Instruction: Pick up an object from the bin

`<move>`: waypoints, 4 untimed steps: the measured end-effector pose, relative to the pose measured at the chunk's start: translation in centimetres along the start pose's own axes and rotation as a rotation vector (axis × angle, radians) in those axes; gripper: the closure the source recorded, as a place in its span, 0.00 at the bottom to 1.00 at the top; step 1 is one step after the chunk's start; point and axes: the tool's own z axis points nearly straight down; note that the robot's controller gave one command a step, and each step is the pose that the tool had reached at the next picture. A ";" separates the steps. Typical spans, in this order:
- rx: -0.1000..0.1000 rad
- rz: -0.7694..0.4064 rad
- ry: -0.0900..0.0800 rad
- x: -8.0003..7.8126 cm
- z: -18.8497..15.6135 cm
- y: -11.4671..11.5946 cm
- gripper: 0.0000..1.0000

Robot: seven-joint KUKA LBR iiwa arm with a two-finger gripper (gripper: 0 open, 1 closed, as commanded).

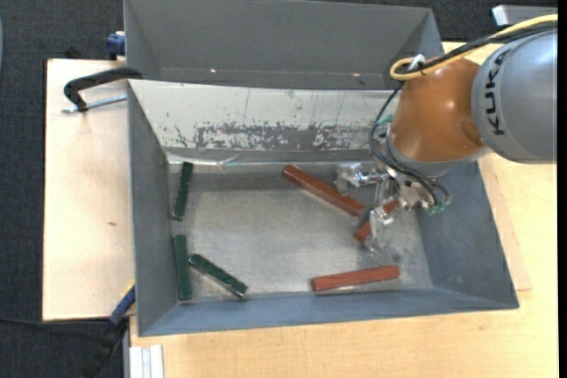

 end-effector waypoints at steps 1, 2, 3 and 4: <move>-0.001 0.022 -0.005 -3.6 0.2 -0.9 1.00; -0.001 0.022 -0.005 -3.6 0.2 -0.9 1.00; 0.002 0.052 -0.002 -0.5 -17.1 -6.2 1.00; 0.000 0.052 0.000 -0.5 -17.0 -6.1 1.00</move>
Offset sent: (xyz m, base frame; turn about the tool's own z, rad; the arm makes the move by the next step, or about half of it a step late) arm 0.0000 0.0000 0.0000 0.0000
